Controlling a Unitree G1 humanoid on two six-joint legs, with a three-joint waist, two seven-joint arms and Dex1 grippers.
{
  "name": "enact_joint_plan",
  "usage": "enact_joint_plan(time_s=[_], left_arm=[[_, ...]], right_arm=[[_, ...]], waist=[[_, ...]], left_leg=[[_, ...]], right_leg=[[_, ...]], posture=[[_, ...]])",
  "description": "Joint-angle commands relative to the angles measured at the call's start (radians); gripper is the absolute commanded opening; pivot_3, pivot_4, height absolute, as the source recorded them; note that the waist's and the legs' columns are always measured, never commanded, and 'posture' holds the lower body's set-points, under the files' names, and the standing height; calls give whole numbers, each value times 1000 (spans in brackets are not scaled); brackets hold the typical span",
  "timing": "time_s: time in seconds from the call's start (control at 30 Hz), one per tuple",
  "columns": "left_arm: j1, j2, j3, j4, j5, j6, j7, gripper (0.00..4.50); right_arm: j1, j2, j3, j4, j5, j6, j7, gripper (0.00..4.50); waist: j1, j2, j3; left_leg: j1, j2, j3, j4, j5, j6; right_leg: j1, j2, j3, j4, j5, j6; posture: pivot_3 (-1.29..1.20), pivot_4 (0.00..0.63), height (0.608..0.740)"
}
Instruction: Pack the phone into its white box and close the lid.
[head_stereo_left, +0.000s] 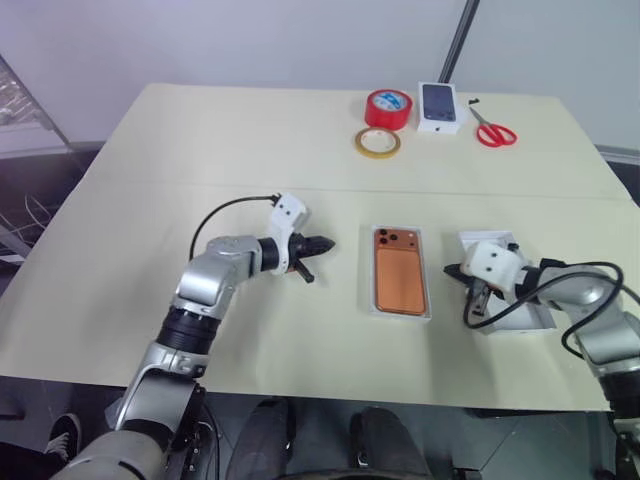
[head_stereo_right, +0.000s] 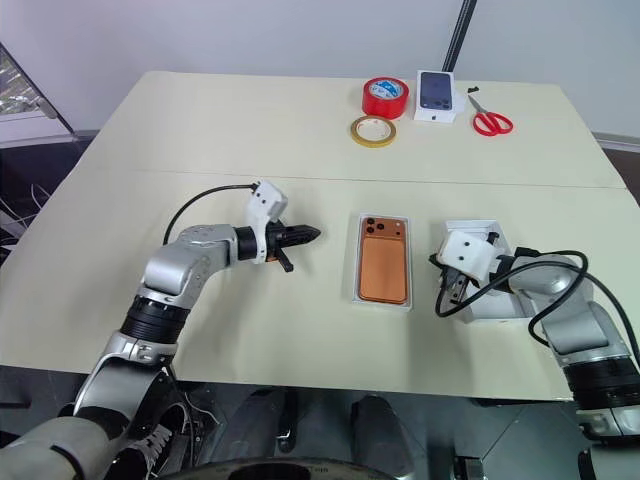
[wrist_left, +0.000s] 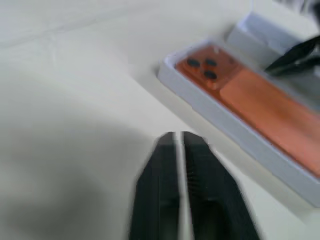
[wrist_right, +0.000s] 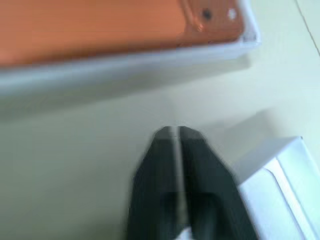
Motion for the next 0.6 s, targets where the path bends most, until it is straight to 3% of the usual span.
enact_joint_plan(time_s=[0.03, 0.17, 0.3, 0.4, 0.6], left_arm=[[35, 58, 57, -80, -61, -46, -72, 2400], [77, 112, 78, -96, -71, -123, -116, 4453], [121, 159, 87, -120, -51, -277, -161, 4453], [142, 200, 80, -112, -91, -262, -236, 4453], [190, 226, 65, -100, -42, -477, -316, 4453]], right_arm=[[18, 13, -95, -106, 97, 86, -16, 2457], [52, 31, -143, -163, 92, 122, -96, 4498], [52, 116, -200, -209, 64, 267, -297, 4498], [147, 108, -174, -288, 39, 332, -311, 4498], [219, 160, -271, -457, 173, 624, -350, 4498]], waist=[[-1, 0, 0], [1, 1, 0], [3, 1, 0], [4, 1, 0], [-1, 2, 0]], left_leg=[[0, 0, 0, 0, 0, 0], [0, 0, 0, 0, 0, 0], [0, 0, 0, -1, 0, 0], [-2, 0, 0, -1, 0, 0], [-3, 0, 0, -2, 0, 0]], right_leg=[[0, 0, 0, 0, 0, 0], [0, -1, 0, 0, 0, 0], [0, -2, 0, 0, 0, 0], [-2, -2, 0, 0, 0, 0], [-3, -2, 1, 0, 0, -1]], posture=[[0, 150, 740], [0, 150, 740], [0, 150, 740], [0, 150, 740], [0, 150, 740]])
